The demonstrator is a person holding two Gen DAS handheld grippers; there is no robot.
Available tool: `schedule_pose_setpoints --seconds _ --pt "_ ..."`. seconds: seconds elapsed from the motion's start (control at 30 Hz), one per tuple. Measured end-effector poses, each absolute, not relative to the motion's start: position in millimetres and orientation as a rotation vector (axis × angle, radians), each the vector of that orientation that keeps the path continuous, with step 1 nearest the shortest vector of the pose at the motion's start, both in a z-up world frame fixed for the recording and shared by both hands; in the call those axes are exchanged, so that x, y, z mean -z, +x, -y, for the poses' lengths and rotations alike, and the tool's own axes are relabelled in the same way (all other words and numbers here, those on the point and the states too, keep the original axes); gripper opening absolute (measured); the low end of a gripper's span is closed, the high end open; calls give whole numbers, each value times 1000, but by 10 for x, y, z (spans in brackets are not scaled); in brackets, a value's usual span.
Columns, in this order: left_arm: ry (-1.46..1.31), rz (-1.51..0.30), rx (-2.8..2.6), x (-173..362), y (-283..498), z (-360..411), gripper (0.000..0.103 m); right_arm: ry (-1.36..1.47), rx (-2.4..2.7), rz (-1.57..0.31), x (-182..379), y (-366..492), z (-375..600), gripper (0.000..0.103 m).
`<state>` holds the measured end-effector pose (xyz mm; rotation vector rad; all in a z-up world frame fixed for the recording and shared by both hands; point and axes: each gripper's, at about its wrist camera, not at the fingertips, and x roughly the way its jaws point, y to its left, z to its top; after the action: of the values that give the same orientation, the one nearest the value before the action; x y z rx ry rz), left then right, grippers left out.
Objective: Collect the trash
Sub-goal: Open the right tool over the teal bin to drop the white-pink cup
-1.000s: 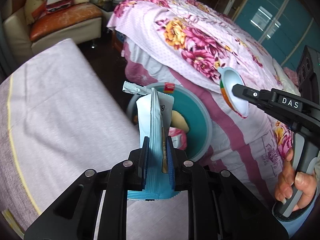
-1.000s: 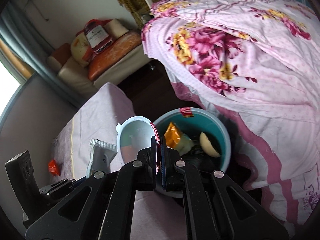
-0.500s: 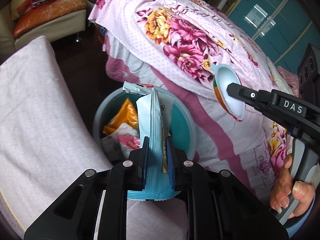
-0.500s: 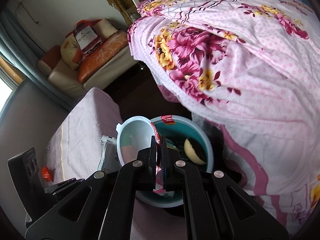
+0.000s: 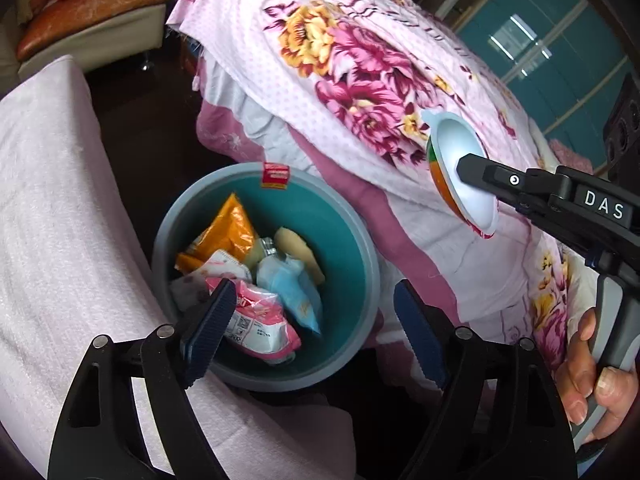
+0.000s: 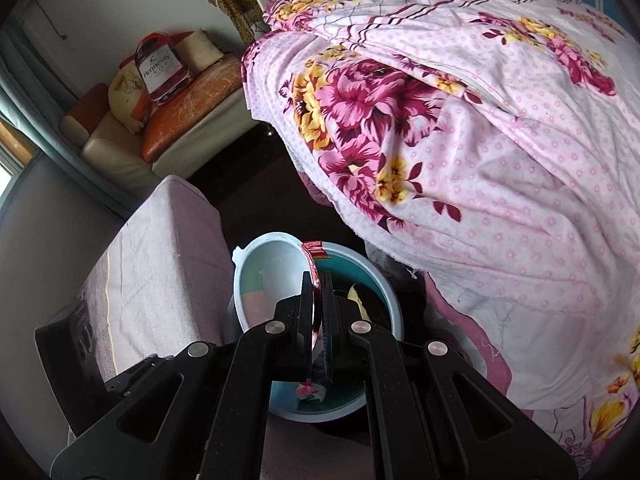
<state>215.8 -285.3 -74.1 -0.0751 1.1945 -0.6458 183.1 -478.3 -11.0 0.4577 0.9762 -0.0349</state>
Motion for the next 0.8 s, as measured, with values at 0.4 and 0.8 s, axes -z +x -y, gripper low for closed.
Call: schedule_pose_setpoints --seconds 0.4,0.8 --pt "-110 -1171 533 652 2128 2298 89 422 -26 -1024 222 2033 4478 4" --pt "-87 -1157 485 647 2002 1911 92 400 -75 -1080 401 2082 4077 7"
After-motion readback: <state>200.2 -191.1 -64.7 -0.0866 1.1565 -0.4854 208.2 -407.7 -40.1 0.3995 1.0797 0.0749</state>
